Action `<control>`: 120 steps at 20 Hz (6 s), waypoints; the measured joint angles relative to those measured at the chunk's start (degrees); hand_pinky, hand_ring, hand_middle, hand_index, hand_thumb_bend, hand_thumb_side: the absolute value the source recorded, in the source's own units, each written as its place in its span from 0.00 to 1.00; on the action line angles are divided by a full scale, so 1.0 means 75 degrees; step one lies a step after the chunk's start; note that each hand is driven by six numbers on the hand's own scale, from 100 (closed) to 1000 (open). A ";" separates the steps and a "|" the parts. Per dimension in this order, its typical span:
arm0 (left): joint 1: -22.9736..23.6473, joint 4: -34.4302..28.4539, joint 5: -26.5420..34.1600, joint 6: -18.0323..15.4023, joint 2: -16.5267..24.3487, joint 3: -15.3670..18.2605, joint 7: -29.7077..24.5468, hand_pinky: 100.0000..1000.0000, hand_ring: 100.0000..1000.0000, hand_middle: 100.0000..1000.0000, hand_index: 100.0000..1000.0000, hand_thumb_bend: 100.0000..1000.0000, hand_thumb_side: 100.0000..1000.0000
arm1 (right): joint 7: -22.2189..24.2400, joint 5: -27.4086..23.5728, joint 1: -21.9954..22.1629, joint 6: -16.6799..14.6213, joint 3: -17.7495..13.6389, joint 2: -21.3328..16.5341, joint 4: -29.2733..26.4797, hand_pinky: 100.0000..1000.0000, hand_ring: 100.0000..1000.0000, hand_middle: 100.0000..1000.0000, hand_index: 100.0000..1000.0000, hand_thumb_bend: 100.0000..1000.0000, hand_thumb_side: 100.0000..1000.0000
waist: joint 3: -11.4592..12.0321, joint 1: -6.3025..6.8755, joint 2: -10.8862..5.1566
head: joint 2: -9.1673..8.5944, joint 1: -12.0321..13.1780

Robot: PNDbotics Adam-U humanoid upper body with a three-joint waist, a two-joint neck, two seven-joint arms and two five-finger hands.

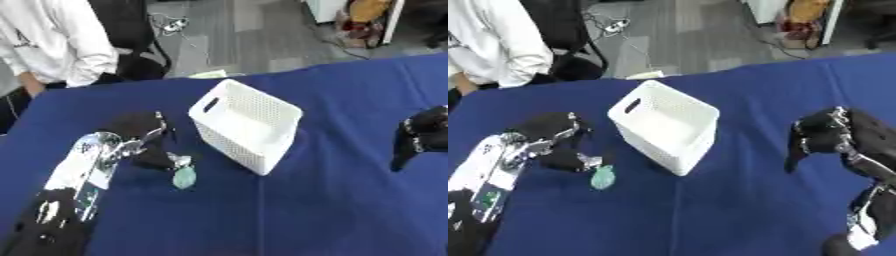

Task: Pick up objects on the table and place them in the box.

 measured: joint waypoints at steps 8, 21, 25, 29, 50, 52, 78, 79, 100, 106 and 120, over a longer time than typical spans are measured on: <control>0.0000 0.0040 -0.0119 -0.0172 -0.0002 0.0000 -0.0563 0.00 0.04 0.28 0.67 0.69 0.85 | 0.0030 -0.0016 -0.0006 0.0022 0.0000 0.0000 0.0000 0.00 0.29 0.35 0.44 0.86 1.00 | -0.0020 0.0006 -0.0001 | 0.0000 0.0001; 0.0003 0.0202 -0.0214 -0.0238 -0.0065 0.0000 -0.0883 0.00 0.02 0.26 0.66 0.73 0.73 | 0.0091 -0.0082 -0.0068 0.0024 0.0005 -0.0001 0.0000 0.00 0.29 0.35 0.44 0.86 1.00 | -0.0069 0.0068 -0.0001 | 0.0125 -0.0024; 0.0006 0.0289 -0.0259 -0.0246 -0.0079 0.0000 -0.0964 0.00 0.00 0.25 0.66 0.75 0.72 | 0.0101 -0.0095 -0.0070 0.0031 0.0008 -0.0001 0.0000 0.00 0.29 0.35 0.44 0.86 1.00 | -0.0087 0.0092 -0.0001 | 0.0125 -0.0025; 0.0009 0.0335 -0.0261 -0.0233 -0.0133 0.0000 -0.1002 0.00 0.00 0.25 0.66 0.77 0.72 | 0.0104 -0.0120 -0.0079 0.0032 0.0010 -0.0002 0.0000 0.00 0.29 0.35 0.44 0.86 1.00 | -0.0096 0.0092 -0.0001 | 0.0125 -0.0025; -0.0001 0.0661 -0.0594 -0.0247 -0.0286 0.0004 -0.1162 0.00 0.00 0.25 0.67 0.73 0.64 | 0.0107 -0.0146 -0.0138 0.0032 0.0010 -0.0002 0.0000 0.00 0.29 0.35 0.44 0.85 1.00 | -0.0128 0.0093 -0.0001 | 0.0125 -0.0024; -0.0002 0.0693 -0.0597 -0.0223 -0.0336 0.0009 -0.1129 0.00 0.00 0.25 0.68 0.73 0.64 | 0.0107 -0.0146 -0.0139 0.0032 0.0010 -0.0002 0.0000 0.00 0.29 0.35 0.44 0.84 1.00 | -0.0130 0.0093 -0.0001 | 0.0125 -0.0024; -0.0101 0.1131 -0.0991 0.0087 -0.0469 0.0164 -0.0531 0.00 0.01 0.27 0.71 0.69 0.65 | 0.0105 -0.0146 -0.0139 0.0028 0.0008 -0.0002 0.0000 0.00 0.29 0.35 0.44 0.84 1.00 | -0.0155 0.0093 -0.0001 | 0.0125 -0.0010; -0.0101 0.1148 -0.0997 0.0086 -0.0468 0.0175 -0.0513 0.00 0.01 0.27 0.71 0.69 0.65 | 0.0105 -0.0146 -0.0140 0.0028 0.0008 -0.0002 0.0000 0.00 0.29 0.35 0.44 0.84 1.00 | -0.0155 0.0093 -0.0001 | 0.0125 -0.0010; -0.0106 0.1497 -0.1125 0.0172 -0.0477 0.0285 -0.0236 0.00 0.00 0.26 0.71 0.64 0.61 | 0.0106 -0.0146 -0.0171 0.0030 0.0005 -0.0002 0.0000 0.00 0.29 0.35 0.44 0.83 1.00 | -0.0157 0.0093 -0.0001 | 0.0127 -0.0008; -0.0125 0.1592 -0.1120 0.0228 -0.0538 0.0290 -0.0016 0.00 0.00 0.26 0.71 0.63 0.60 | 0.0106 -0.0146 -0.0196 0.0030 0.0004 -0.0002 0.0000 0.00 0.29 0.35 0.44 0.83 1.00 | -0.0162 0.0092 -0.0001 | 0.0127 -0.0007; -0.0192 0.1728 -0.1082 0.0213 -0.0599 0.0331 0.0116 0.00 0.00 0.25 0.70 0.57 0.52 | 0.0107 -0.0146 -0.0197 0.0030 0.0004 -0.0002 0.0000 0.00 0.29 0.35 0.44 0.83 1.00 | -0.0169 0.0092 -0.0001 | 0.0130 -0.0002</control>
